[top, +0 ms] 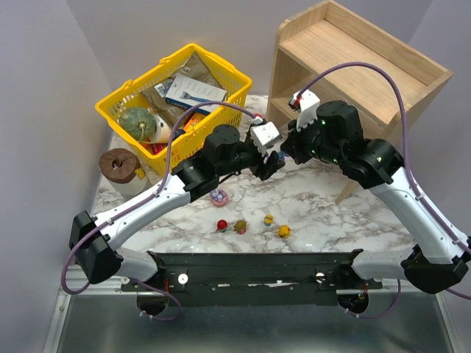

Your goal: Place and organize the plastic toys onto the shelf

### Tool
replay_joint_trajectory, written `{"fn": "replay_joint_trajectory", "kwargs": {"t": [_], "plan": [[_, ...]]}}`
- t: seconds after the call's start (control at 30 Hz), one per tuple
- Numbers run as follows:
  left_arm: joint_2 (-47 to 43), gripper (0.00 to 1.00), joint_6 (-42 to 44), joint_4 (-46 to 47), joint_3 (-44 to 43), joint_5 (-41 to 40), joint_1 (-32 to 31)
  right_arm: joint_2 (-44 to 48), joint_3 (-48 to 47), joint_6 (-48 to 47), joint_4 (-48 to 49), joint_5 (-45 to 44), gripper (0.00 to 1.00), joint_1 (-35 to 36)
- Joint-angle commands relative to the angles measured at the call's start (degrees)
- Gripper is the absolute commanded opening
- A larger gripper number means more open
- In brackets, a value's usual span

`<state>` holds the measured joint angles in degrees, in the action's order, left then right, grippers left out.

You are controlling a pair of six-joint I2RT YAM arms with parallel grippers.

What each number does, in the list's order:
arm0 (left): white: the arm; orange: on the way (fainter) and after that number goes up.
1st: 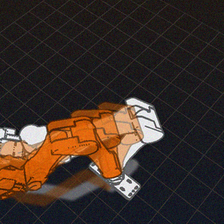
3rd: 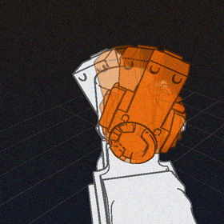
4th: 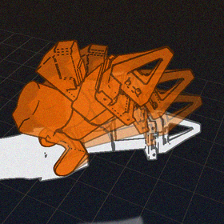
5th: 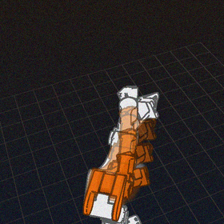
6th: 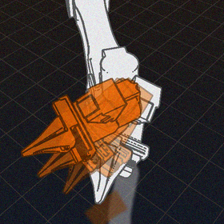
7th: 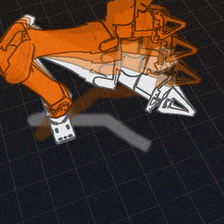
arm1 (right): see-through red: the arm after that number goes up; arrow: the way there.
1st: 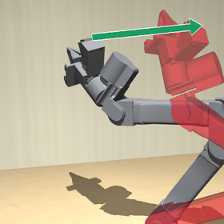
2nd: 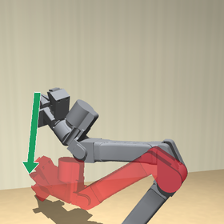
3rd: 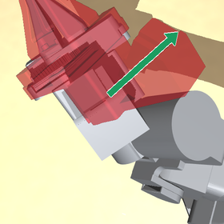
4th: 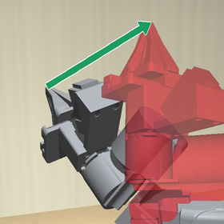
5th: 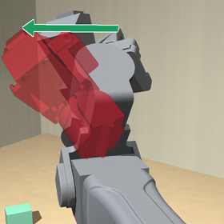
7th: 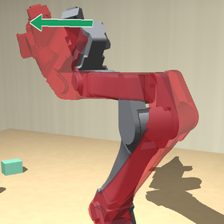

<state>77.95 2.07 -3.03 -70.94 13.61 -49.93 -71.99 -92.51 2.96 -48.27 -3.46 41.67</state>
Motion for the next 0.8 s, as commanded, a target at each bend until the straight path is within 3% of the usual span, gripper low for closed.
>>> {"fn": "replay_joint_trajectory", "kwargs": {"t": [0.0,0.13,0.4,0.5,0.53,0.6,0.63,0.73,0.77], "plan": [[0.53,0.69,2.33,-3.04,-1.75,0.37,0.19,-0.52,-1.97,-1.73,-1.74,-1.28,0.01,0.43],[1.85,0.62,2.07,-3.04,-2.36,2.56,0.27,-0.70,-2.58,-1.73,-1.65,-0.32,0.01,0.34],[3.96,0.63,2.07,-3.74,-3.07,3.88,0.45,-1.49,-3.38,-1.47,-2.09,0.39,0.01,0.25],[3.96,0.51,2.15,-3.21,-2.89,3.27,0.54,-1.58,-3.38,-1.47,-2.35,0.21,0.01,0.43],[3.79,0.41,2.07,-3.04,-2.89,3.18,0.54,-1.67,-3.38,-1.38,-2.44,0.13,0.01,0.34],[3.79,0.31,2.15,-2.42,-2.72,3.18,0.63,-1.84,-3.55,-1.20,-2.70,-0.05,0.01,0.34],[3.96,0.20,1.98,-2.25,-2.72,3.18,0.54,-1.84,-3.64,-0.86,-2.79,-0.23,0.01,0.34],[3.96,0.02,1.54,-1.28,-2.28,2.13,0.62,-1.93,-4.34,0.90,-2.97,-2.24,0.01,0.34],[3.87,0.00,0.93,-0.41,-1.75,1.17,0.54,-2.02,-4.87,1.60,-3.32,-3.12,0.10,0.34]]}}
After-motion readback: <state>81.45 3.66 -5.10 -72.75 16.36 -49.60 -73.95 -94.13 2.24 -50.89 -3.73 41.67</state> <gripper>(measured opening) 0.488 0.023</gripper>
